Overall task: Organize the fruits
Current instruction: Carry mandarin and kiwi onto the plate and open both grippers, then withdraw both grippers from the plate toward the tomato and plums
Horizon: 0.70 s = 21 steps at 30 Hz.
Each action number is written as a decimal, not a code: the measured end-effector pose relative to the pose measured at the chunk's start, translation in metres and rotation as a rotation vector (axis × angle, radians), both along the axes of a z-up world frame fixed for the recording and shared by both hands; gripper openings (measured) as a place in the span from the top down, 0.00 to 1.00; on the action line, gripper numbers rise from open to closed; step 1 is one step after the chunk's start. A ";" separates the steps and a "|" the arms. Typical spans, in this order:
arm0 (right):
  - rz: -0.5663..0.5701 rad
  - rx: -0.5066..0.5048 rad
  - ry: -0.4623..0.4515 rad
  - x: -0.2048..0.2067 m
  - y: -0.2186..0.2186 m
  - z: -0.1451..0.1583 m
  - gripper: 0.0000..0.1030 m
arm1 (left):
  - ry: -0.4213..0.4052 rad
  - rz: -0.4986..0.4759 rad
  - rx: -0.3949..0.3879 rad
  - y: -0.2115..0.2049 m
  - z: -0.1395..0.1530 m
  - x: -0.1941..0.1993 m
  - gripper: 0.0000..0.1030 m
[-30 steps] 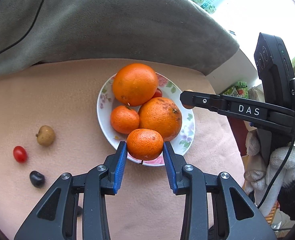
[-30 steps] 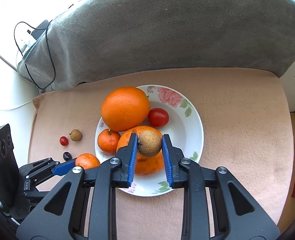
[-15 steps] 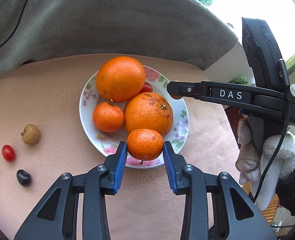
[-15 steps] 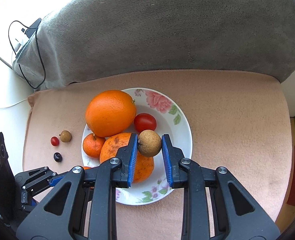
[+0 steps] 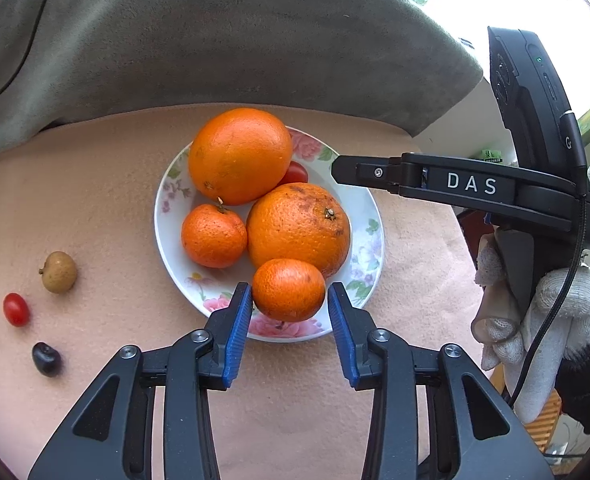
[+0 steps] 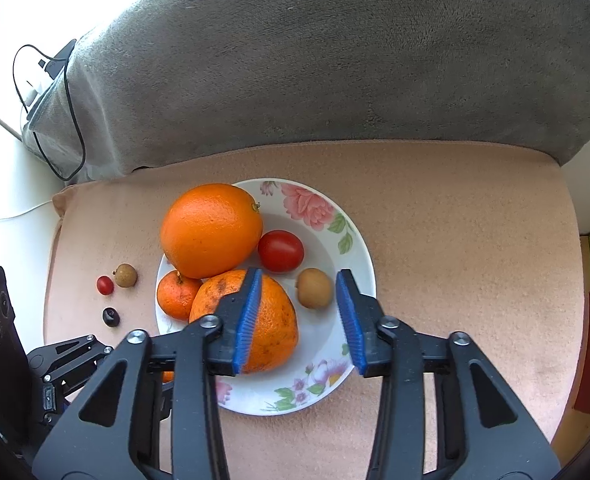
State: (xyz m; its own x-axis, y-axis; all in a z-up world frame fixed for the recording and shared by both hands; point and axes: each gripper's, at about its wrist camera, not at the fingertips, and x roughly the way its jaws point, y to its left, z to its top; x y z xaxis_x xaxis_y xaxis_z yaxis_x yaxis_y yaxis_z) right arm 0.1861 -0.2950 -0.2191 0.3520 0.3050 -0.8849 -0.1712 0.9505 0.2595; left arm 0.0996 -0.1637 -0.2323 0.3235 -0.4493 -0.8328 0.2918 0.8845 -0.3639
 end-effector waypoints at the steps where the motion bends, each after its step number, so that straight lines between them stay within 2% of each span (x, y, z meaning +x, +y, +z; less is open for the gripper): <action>1: -0.003 0.000 -0.007 0.000 -0.001 0.002 0.42 | -0.001 0.003 0.000 0.000 0.000 0.000 0.50; 6: -0.006 -0.004 -0.021 0.000 -0.001 0.007 0.30 | -0.012 0.002 0.006 -0.002 0.003 0.001 0.47; 8: -0.009 -0.007 -0.028 -0.001 0.000 0.009 0.26 | -0.015 0.005 0.006 -0.002 0.003 0.001 0.40; 12: -0.009 -0.027 -0.040 -0.003 0.003 0.012 0.21 | -0.020 0.005 0.016 -0.002 0.005 0.001 0.39; 14: -0.007 -0.037 -0.045 -0.003 0.004 0.013 0.20 | -0.022 0.007 0.020 -0.001 0.005 0.000 0.35; 21: -0.029 -0.041 -0.058 -0.009 0.002 0.019 0.20 | -0.024 0.017 0.019 0.012 0.006 -0.004 0.35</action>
